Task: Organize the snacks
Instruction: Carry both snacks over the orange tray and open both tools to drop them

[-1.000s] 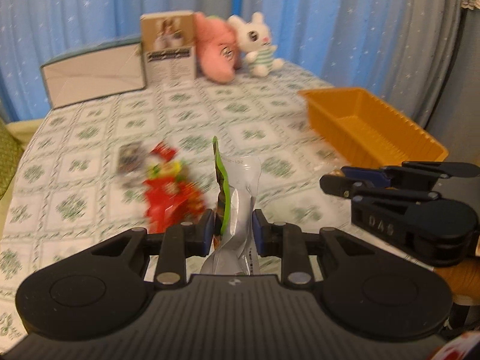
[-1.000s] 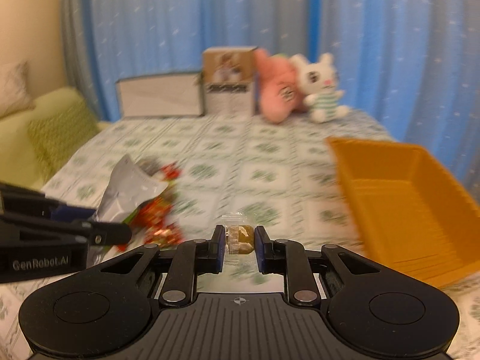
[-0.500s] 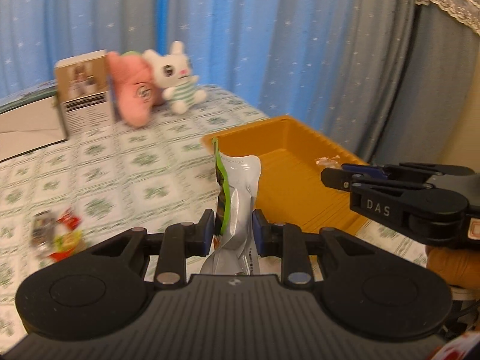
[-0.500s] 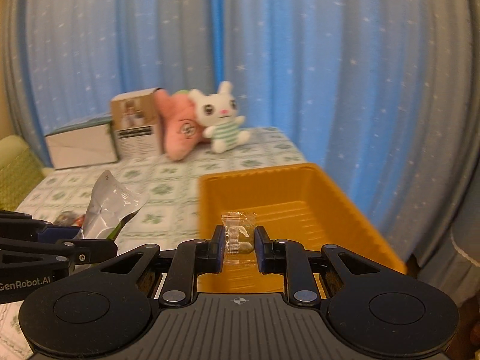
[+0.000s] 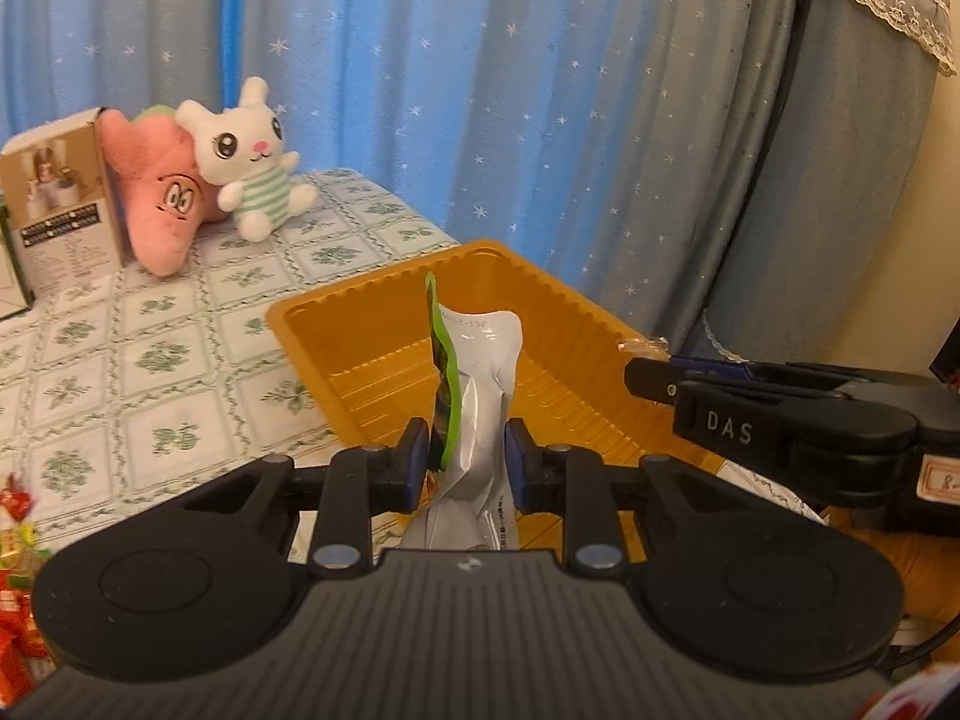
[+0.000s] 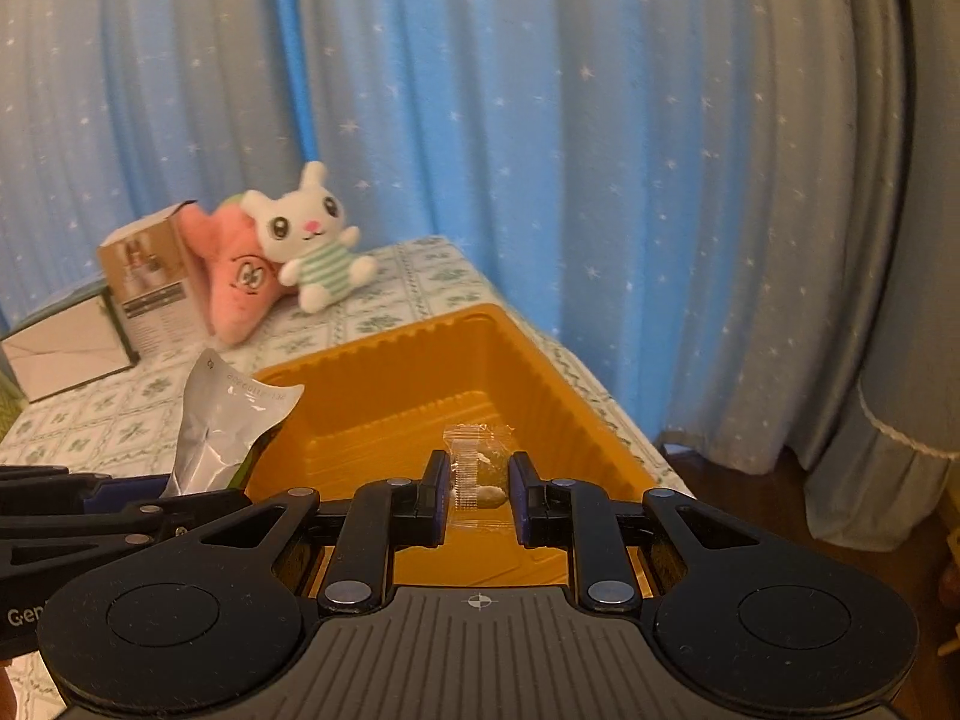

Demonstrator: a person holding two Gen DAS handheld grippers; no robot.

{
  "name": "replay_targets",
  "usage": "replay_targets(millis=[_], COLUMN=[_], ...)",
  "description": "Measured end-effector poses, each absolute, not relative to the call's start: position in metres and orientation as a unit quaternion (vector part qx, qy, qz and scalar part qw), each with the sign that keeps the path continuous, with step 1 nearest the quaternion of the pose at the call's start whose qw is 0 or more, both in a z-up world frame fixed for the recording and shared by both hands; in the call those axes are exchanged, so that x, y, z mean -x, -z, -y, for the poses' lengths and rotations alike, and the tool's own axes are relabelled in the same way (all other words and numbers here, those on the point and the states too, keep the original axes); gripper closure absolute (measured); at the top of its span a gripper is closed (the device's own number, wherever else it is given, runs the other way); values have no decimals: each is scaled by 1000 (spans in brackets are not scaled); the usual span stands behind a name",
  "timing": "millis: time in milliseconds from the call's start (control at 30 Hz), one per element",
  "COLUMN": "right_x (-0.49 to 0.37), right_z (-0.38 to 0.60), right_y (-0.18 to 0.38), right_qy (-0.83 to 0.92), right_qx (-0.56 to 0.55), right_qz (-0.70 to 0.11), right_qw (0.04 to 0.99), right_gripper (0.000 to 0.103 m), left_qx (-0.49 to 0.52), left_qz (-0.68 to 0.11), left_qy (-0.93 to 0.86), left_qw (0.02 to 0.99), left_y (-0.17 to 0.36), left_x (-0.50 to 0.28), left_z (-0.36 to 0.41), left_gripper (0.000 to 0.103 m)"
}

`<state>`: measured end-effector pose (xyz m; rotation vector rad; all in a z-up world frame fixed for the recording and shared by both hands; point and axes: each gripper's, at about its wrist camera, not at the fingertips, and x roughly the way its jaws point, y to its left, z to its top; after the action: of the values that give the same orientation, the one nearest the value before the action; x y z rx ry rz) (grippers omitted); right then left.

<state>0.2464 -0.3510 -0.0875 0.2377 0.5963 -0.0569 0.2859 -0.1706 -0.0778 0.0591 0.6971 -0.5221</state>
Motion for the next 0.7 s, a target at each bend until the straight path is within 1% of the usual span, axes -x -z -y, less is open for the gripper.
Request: replay_targets(millis=[200,333,400,700], right_x=[-249,-252,-253,-254], right_z=[358,356,355,345], right_y=[90,90,90,89], right_qy=[33,29,28,7], right_qx=[-133,-135,-135,-141], right_qz=[-299,-301,-301,-299], right_qw=[944,943,944,944], right_gripper=[82,82,82,82], left_qx=[-18,-28,-23,-17], left_qz=[-342,-343,-344,-331], left_qy=[264,254,249,218], left_qw=[901,904,905,918], left_y=[86,88,87,77], left_x=[-297,-296,-297,-291], left_z=[179,179,175,147], left_gripper=[78,78,76,76])
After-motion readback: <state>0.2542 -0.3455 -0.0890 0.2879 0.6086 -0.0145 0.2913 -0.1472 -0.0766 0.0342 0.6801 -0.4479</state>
